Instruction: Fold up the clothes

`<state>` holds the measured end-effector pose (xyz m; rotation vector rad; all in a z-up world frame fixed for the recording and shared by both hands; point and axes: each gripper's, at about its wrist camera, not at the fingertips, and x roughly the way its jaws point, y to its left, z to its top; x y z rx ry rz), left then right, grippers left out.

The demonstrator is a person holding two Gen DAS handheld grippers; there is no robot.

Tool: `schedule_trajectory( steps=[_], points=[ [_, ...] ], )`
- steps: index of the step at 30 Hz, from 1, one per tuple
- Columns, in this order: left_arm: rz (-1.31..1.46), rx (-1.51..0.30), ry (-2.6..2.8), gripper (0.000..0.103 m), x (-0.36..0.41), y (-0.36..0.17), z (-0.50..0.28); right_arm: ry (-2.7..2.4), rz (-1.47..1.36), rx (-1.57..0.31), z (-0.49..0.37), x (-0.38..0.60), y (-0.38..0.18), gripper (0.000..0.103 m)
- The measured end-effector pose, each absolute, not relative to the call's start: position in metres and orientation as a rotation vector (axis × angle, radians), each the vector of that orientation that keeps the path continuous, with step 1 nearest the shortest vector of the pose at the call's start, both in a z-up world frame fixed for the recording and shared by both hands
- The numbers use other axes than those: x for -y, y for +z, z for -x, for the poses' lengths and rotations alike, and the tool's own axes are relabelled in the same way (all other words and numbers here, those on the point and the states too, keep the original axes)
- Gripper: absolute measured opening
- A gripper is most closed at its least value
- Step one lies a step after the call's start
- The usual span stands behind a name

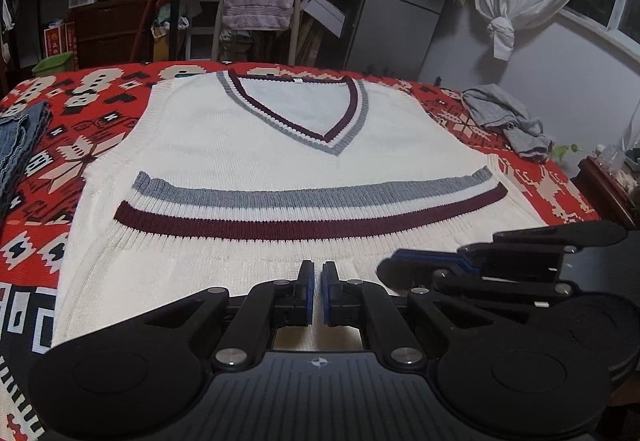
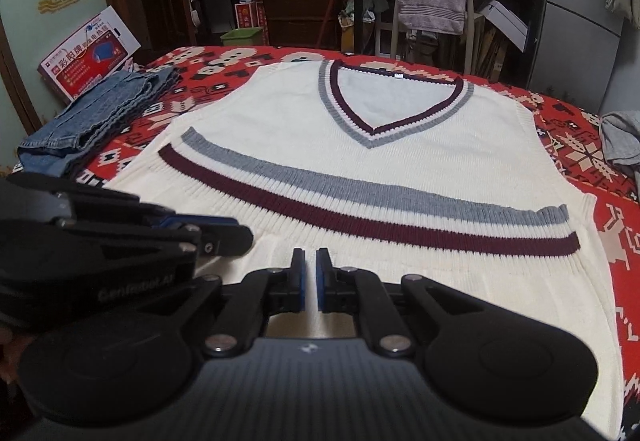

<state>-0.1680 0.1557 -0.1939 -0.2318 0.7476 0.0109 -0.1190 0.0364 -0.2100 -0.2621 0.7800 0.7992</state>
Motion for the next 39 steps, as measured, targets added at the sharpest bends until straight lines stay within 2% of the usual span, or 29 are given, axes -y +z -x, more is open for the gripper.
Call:
schedule_trajectory(
  steps=[10,22,32,39],
  points=[
    [0.291,-0.772,-0.02,0.004,-0.159,-0.191,0.196,0.819,0.246,-0.854,0.157,0.008,-0.202,0.007],
    [0.283,-0.77,-0.065,0.004,-0.141,-0.187,0.2,0.736,0.214,-0.794,0.095,-0.019,-0.21,0.007],
    [0.303,-0.787,-0.076,0.005,-0.141,-0.191,0.198,0.771,0.234,-0.846,0.137,0.016,-0.204,0.007],
    [0.299,-0.787,-0.073,0.005,-0.14,-0.19,0.199,0.733,0.206,-0.797,0.104,0.001,-0.202,0.007]
  ],
)
